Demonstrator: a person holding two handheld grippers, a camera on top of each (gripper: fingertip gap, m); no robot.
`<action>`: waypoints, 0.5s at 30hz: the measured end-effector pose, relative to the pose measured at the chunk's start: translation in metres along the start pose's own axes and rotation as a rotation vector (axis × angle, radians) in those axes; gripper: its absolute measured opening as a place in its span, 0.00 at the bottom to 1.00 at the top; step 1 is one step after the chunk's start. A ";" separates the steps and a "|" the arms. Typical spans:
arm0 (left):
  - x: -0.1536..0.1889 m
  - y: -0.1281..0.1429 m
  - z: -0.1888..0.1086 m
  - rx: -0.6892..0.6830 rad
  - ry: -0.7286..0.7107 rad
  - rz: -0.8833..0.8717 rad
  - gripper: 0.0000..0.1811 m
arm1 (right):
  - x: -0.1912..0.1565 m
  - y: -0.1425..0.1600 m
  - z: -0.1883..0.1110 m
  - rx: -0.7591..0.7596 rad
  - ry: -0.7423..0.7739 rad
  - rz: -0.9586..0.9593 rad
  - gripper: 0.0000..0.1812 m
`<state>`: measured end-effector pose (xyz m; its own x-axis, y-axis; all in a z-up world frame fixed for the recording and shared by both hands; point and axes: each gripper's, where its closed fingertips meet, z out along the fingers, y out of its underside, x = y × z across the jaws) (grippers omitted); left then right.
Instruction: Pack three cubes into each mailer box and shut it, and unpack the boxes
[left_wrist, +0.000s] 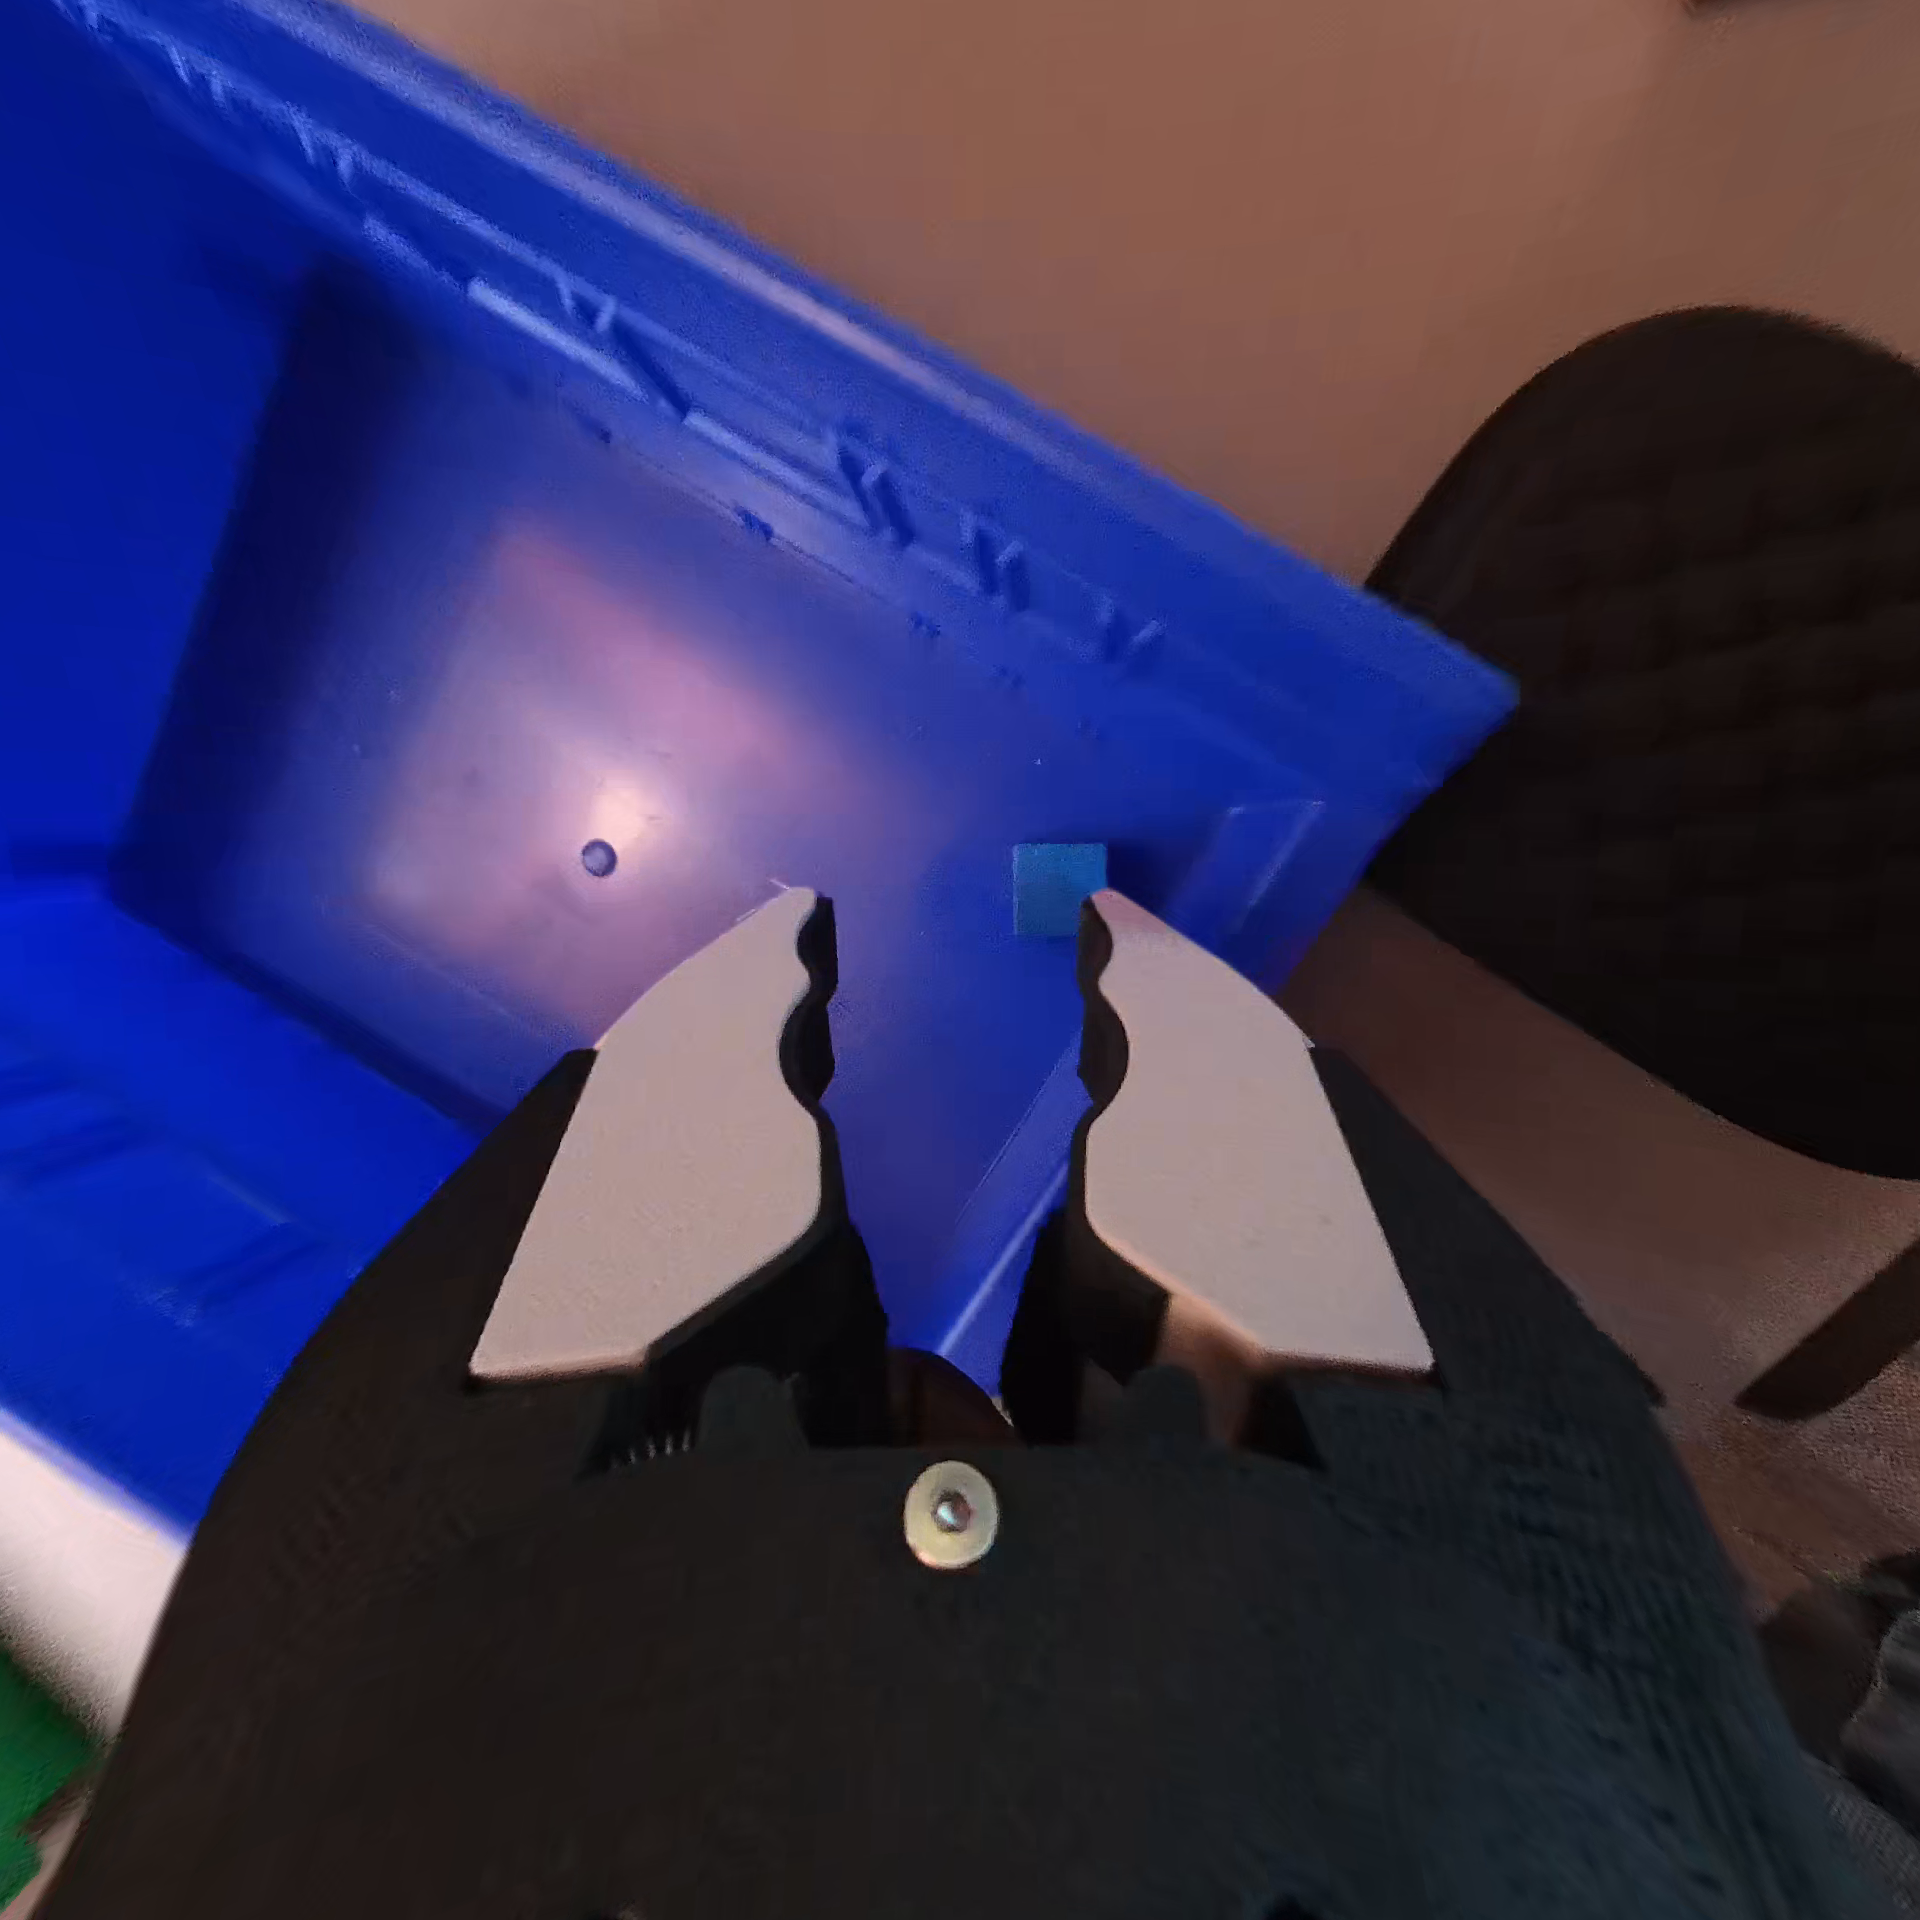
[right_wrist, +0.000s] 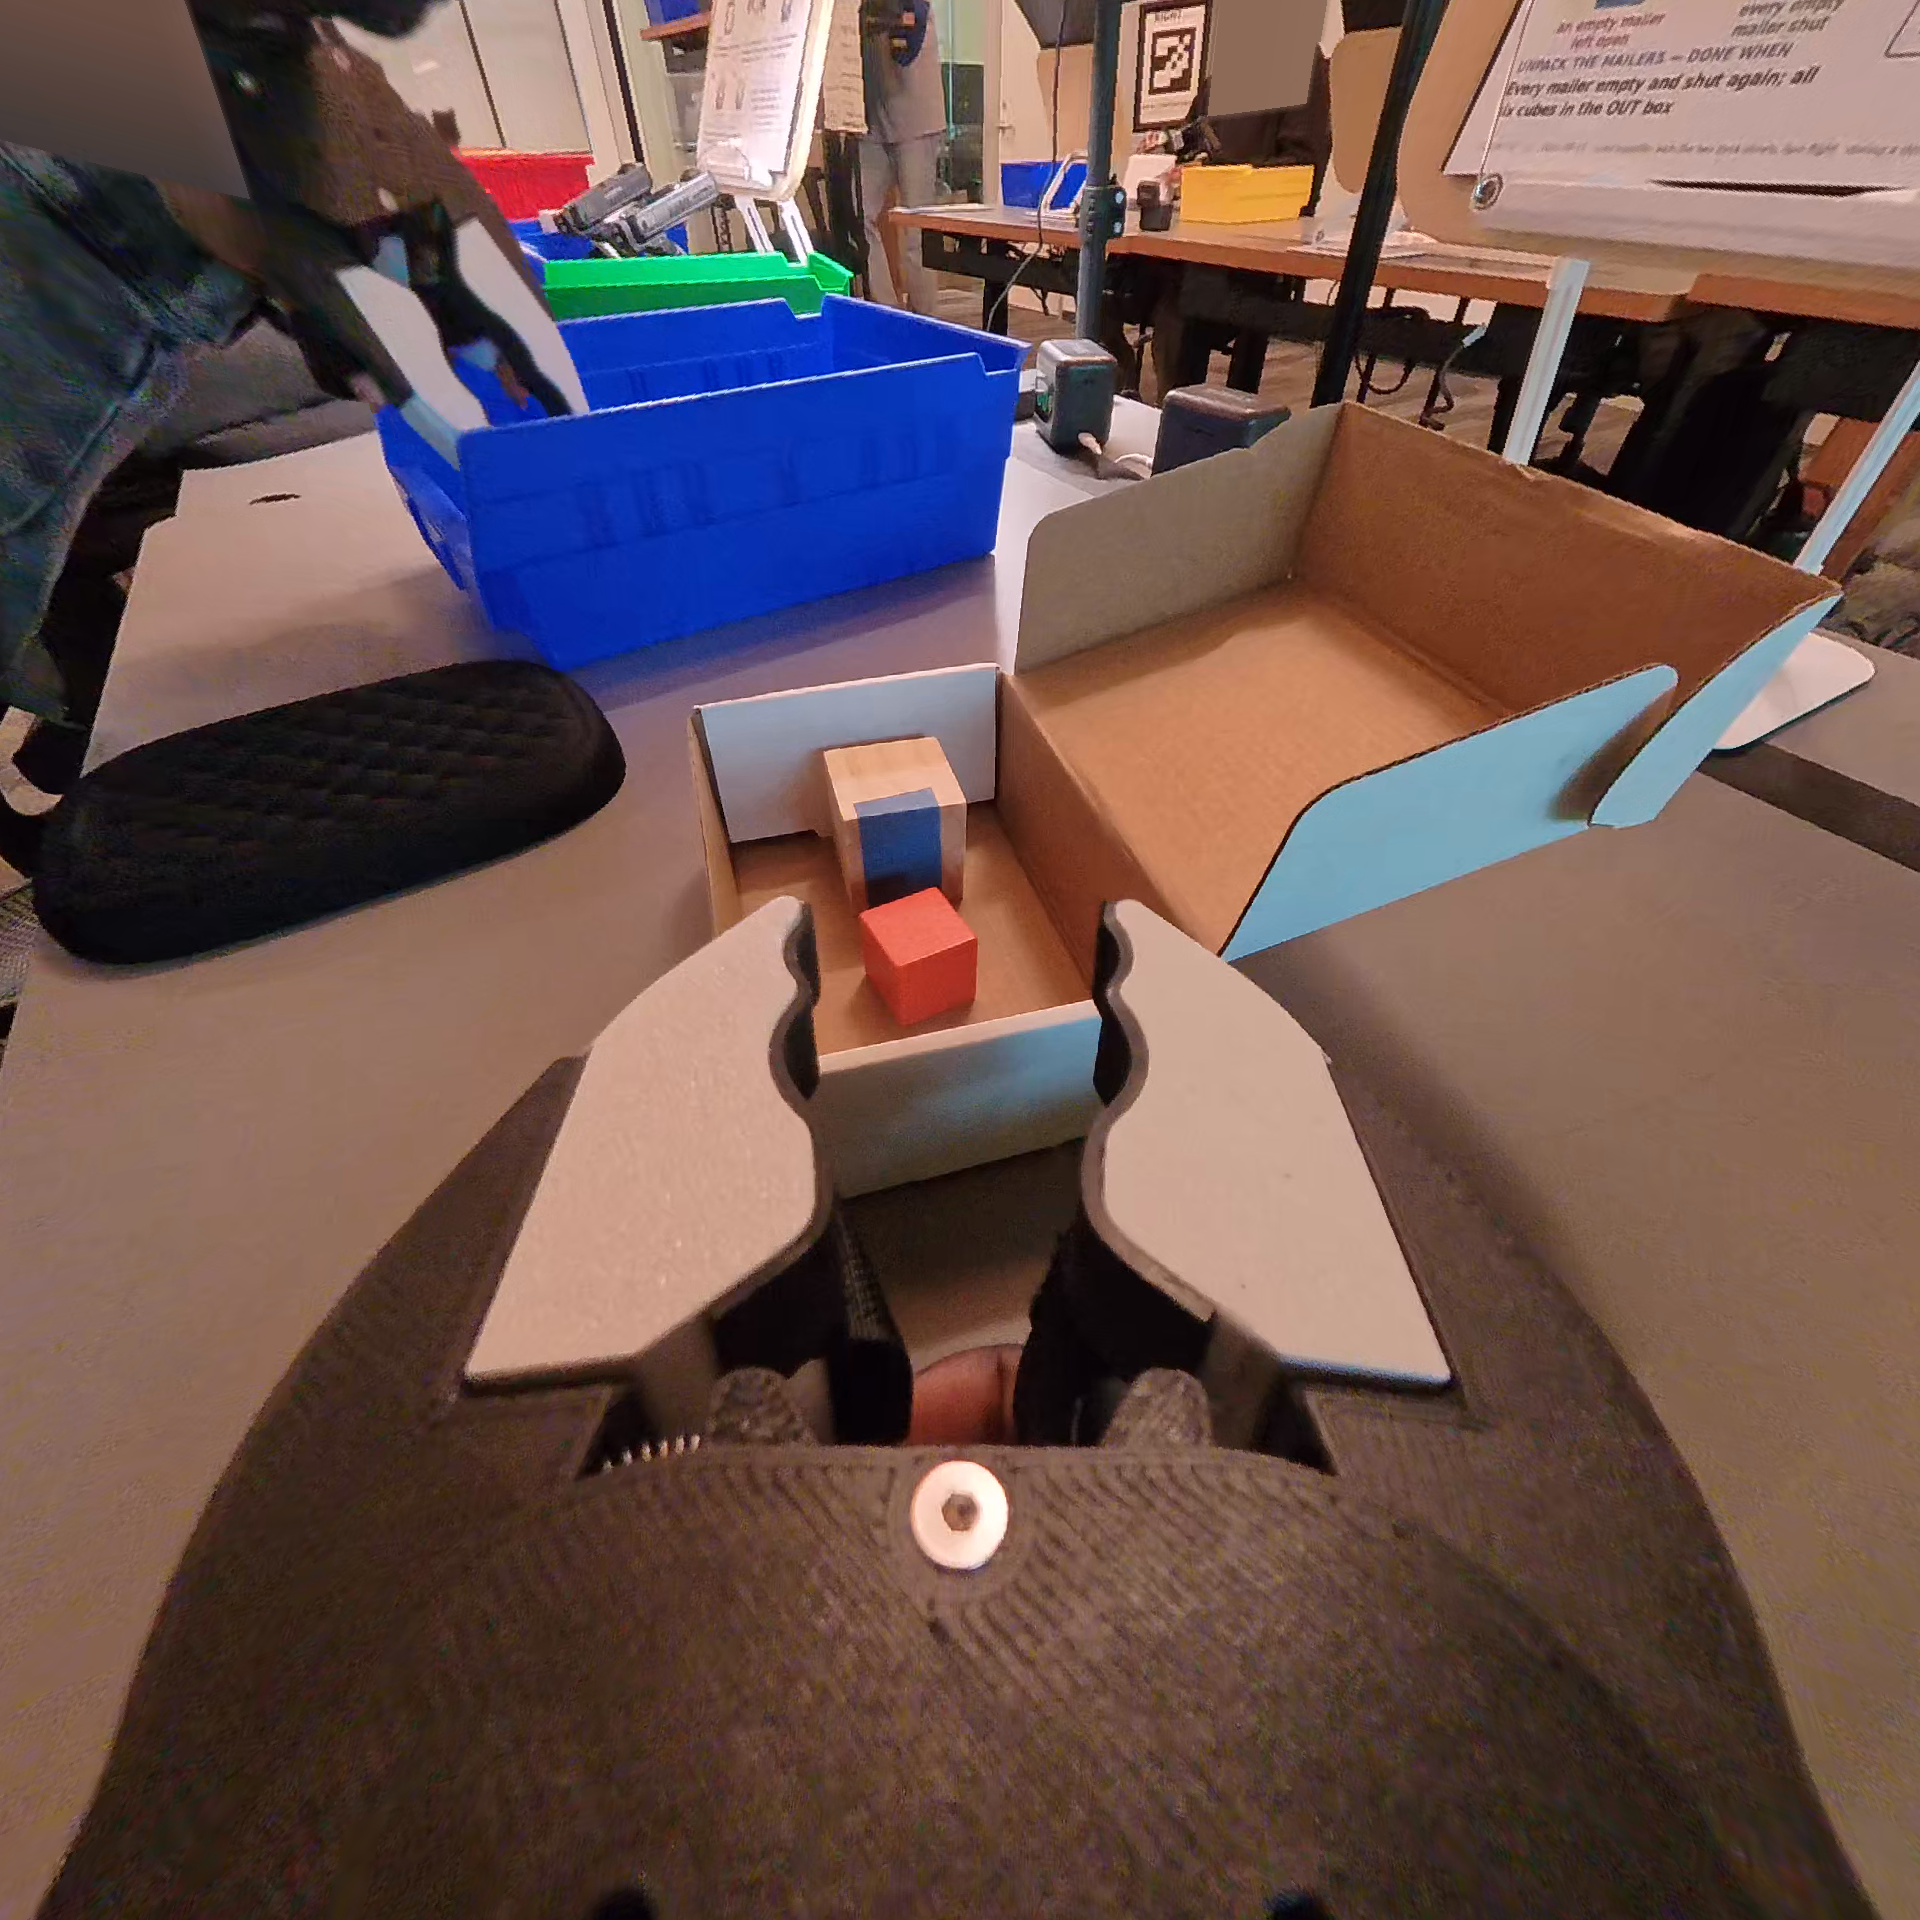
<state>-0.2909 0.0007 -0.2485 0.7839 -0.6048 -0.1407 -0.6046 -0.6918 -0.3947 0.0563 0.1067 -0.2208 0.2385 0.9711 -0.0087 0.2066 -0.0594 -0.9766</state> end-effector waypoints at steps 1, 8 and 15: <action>0.000 0.003 0.005 0.000 0.018 -0.017 0.24 | 0.000 0.000 0.000 0.000 0.001 0.001 0.28; 0.011 0.010 0.030 -0.064 0.122 -0.034 0.24 | 0.001 0.000 0.000 -0.001 0.001 0.010 0.28; 0.001 0.018 0.045 -0.141 0.118 -0.056 0.20 | 0.000 -0.001 0.000 0.006 0.002 0.003 0.28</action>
<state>-0.2952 0.0052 -0.2967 0.7996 -0.6004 -0.0116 -0.5811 -0.7688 -0.2670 0.0567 0.1069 -0.2199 0.2412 0.9704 -0.0107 0.1998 -0.0605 -0.9780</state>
